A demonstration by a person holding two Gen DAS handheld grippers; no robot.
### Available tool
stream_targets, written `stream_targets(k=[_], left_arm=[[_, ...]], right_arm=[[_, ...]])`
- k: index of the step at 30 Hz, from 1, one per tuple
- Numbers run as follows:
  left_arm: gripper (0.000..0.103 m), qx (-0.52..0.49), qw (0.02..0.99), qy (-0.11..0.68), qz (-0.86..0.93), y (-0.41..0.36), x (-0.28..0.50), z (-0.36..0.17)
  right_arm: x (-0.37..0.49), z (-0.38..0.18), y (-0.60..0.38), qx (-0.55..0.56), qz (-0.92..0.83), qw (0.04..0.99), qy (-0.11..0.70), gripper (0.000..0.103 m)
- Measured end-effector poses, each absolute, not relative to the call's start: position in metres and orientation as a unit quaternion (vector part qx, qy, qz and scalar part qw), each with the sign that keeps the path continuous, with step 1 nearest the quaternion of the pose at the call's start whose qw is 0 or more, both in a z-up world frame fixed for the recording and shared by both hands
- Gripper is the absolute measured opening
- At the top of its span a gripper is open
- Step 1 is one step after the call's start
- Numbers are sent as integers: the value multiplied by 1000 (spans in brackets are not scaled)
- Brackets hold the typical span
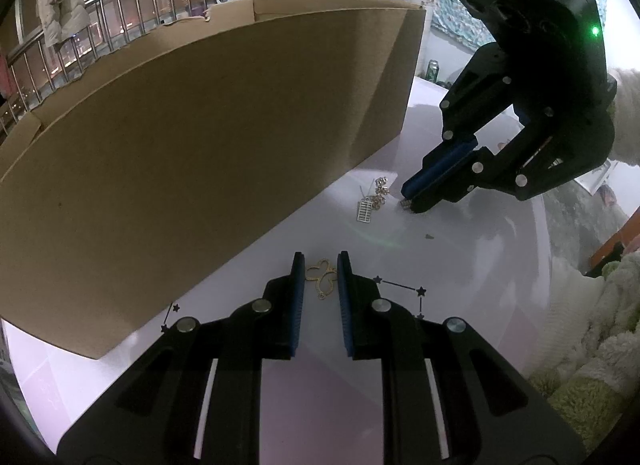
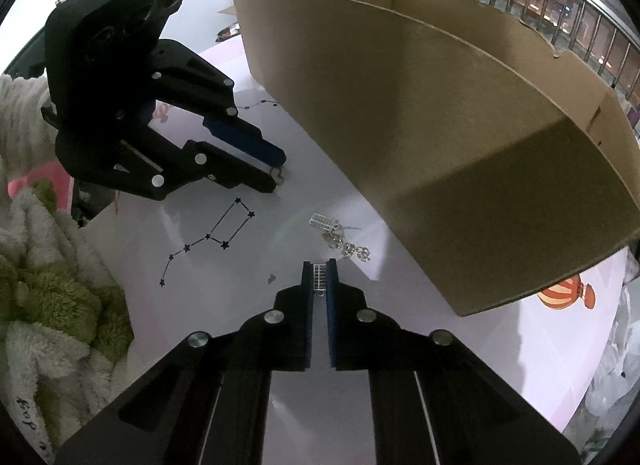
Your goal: Organize jewelry
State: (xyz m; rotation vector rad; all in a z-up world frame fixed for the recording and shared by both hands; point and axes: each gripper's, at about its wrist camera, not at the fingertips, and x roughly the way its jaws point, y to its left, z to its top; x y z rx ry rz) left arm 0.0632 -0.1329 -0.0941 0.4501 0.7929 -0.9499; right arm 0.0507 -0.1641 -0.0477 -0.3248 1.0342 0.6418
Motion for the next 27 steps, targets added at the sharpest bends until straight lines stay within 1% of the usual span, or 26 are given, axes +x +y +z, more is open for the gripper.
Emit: stream_targets(k=[1,27], left_arm=[[15,209,792,368,-441,-132,63,-94],[15,202,801,353,-439,-113,54,-82]], right_arm=[[48,-46,-165,-156,297,810,481,5],[31,-24,-179,-126,274,839,453,5]])
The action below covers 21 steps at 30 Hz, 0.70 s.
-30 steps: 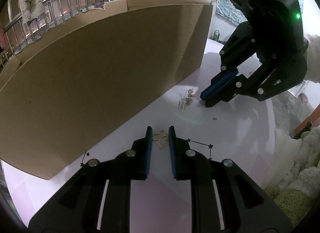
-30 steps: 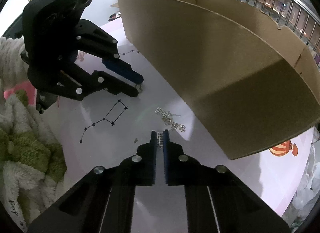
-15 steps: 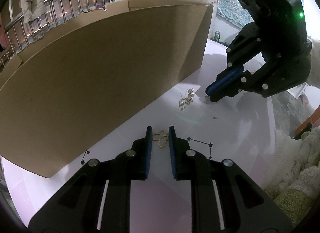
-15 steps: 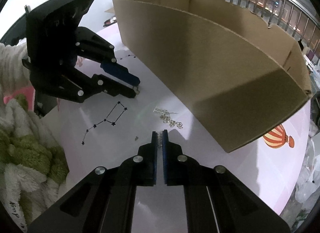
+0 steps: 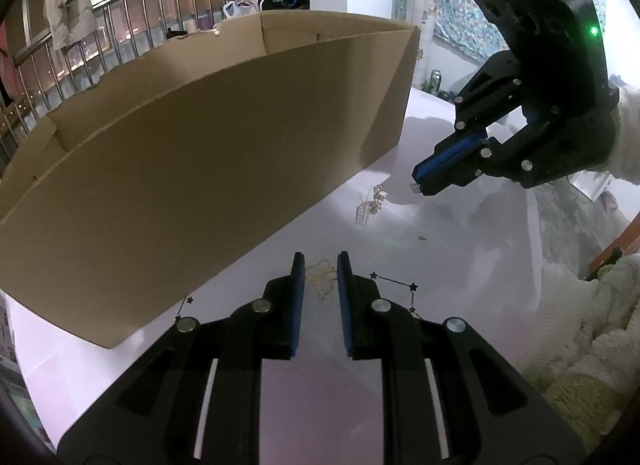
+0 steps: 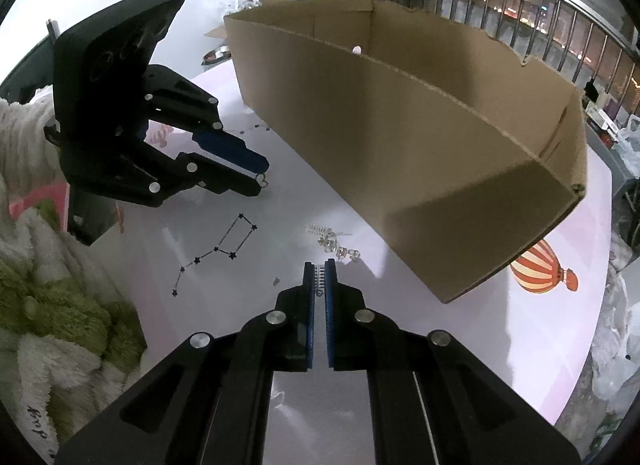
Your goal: Organize jewelry
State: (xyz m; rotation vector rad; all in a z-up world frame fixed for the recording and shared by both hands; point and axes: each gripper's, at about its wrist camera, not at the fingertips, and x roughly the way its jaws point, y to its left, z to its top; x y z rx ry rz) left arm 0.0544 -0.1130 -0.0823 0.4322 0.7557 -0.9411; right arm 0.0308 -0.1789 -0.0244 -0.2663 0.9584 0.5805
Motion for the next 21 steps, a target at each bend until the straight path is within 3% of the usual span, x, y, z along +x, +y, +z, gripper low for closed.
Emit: stream_targets(k=[9,21], left_arm=[[15,195,814,328,-438,-105,36,-55],[15,184,842,247,-443,-100,30,25]], right_arm=[[17,2,-180,-125,270,856,423,5],[24,87,-197,-73,290,898,324,5]])
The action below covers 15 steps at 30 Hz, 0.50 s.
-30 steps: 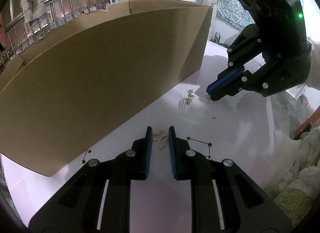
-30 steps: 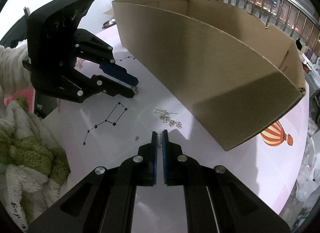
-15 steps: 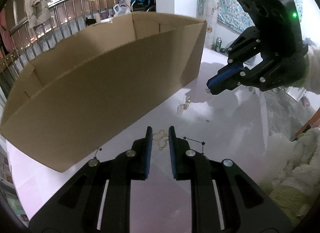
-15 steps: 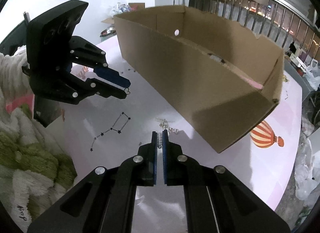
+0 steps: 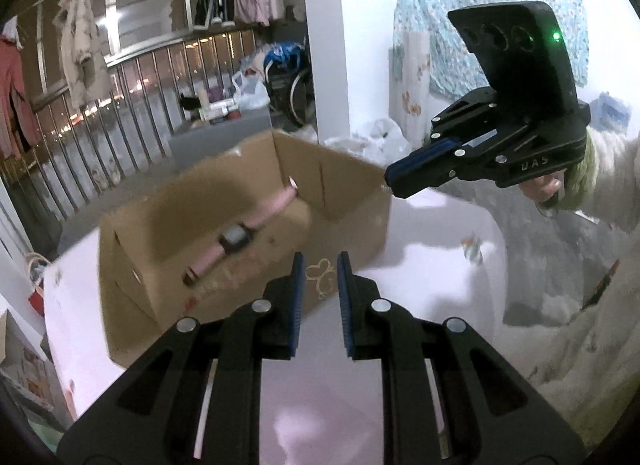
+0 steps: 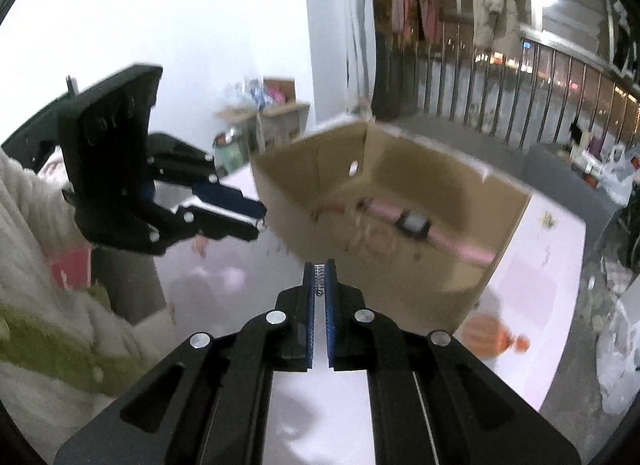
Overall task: Organize jewelry
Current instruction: 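Carry the gold knot charm and silver charm over the box with both grippers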
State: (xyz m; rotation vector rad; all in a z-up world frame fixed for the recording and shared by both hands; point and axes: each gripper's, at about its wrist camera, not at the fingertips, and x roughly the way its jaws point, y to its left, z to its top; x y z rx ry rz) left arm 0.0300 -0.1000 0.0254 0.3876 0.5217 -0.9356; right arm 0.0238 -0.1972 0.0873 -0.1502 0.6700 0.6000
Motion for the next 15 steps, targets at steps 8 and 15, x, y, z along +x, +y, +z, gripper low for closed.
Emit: stream_targets(k=[8,15], left_arm=[[15,174,839,284,-431,-128,84,24],[15,159,826,325,-432,-149,116,3]], right_arm=[[75,83,-208,-84,259,901,338,5],[103,56,-213,-87,252,889,373,5]])
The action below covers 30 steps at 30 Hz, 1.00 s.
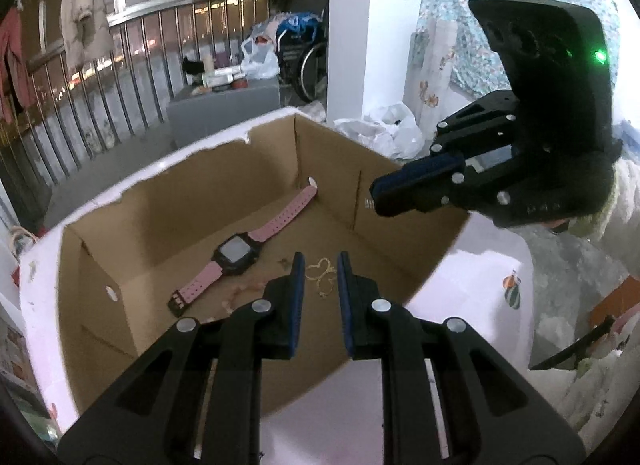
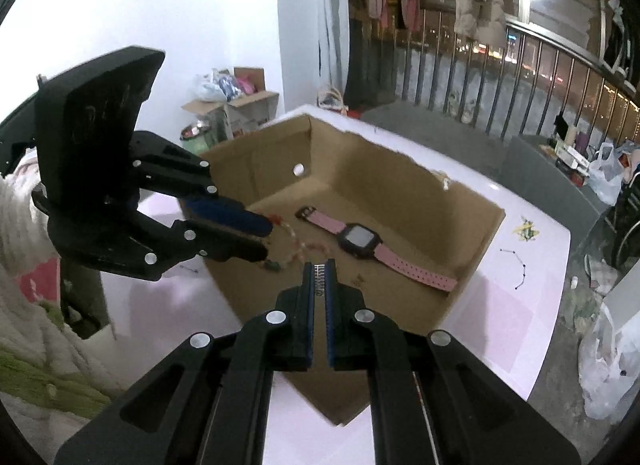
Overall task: Organize jewelry
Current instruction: 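Carry the gold knot charm and silver charm over the box with both grippers, then open both grippers to drop the charms into the box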
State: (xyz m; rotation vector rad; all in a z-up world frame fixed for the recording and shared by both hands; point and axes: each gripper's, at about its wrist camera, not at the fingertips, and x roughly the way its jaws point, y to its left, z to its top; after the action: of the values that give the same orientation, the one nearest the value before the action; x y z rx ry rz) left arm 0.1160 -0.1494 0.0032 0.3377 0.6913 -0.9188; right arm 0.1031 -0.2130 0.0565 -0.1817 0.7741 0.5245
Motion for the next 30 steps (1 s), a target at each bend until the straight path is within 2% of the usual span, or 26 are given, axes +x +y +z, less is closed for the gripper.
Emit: stream_targets(k=[3,6,9,14,19,30], left_arm=[[18,147,819,346,-433,-154,129,-4],[33,142,818,353,-432,-156,134,-7],[37,141,817,351,-435,-156,133,-7],[38,140,819,351,-431,-151,131,-7],[38,134,825,341,-429,-141,123,0],[43,136,828,305,-450,-105,67,13]], right_arm=[[108,51,-215,-87,245,888,379,5],[110,48,-218,-82,239,890,380,8],[106,50,-220,-77,235,894,374,17],[98,55,-225,-70,229,899,366,26],[85,63,-228,-64,223,905,356,31],[22,71,-239,-15,260,905,338,35]])
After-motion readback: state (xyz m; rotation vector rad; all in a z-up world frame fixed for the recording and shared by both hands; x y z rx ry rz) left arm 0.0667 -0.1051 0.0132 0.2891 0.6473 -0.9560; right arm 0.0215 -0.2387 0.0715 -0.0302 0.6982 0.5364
